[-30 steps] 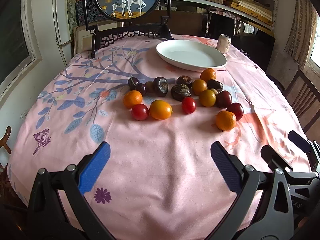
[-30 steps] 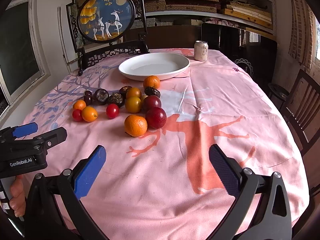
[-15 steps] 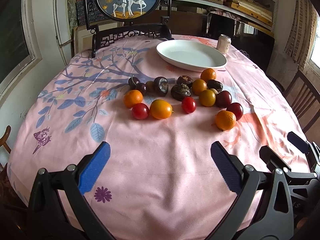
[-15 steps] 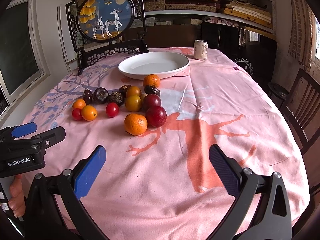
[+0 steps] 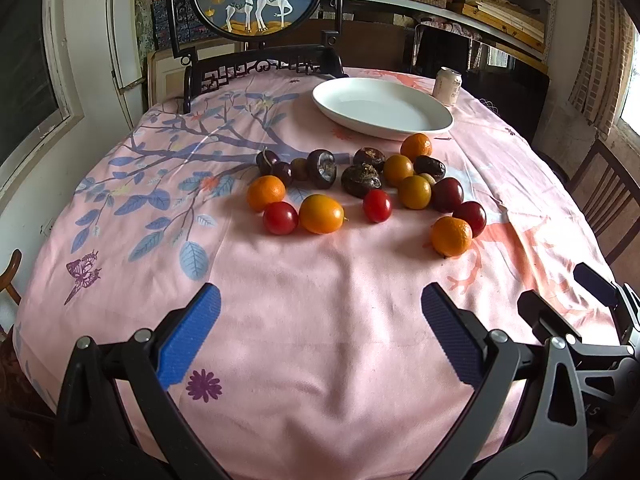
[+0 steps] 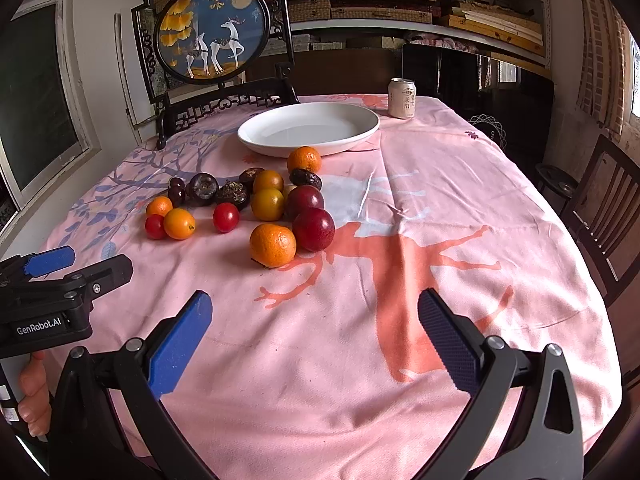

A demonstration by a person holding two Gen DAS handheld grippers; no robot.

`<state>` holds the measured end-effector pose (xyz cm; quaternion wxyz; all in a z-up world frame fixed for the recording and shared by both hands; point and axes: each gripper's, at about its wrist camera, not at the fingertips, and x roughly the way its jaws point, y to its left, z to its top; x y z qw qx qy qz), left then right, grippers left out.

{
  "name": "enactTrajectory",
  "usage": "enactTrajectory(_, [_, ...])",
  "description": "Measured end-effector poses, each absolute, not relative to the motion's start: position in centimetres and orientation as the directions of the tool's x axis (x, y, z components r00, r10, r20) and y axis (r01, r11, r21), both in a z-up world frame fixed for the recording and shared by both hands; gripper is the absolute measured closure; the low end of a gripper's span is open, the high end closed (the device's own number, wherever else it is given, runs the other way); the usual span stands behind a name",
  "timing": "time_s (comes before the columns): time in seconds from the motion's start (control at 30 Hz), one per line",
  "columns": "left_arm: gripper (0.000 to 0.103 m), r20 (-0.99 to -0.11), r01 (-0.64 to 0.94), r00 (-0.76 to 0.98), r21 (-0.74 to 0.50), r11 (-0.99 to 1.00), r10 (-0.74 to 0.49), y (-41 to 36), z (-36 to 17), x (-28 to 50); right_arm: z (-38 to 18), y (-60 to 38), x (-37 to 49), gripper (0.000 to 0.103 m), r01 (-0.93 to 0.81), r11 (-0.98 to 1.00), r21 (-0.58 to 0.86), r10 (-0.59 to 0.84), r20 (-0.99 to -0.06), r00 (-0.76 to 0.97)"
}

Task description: Organize fruits

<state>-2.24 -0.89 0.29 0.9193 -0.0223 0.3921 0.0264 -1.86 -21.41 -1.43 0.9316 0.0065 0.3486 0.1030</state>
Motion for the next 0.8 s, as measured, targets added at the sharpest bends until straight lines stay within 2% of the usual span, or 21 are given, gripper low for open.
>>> enactTrajectory(0.8, [0.002, -0.729, -0.068, 0.684, -0.02, 0.998, 0.032, -0.94, -0.58, -2.54, -2.19, -21.51, -1.95, 0.001, -0.182, 0.979, 0.096, 0.2, -0.651, 0.733])
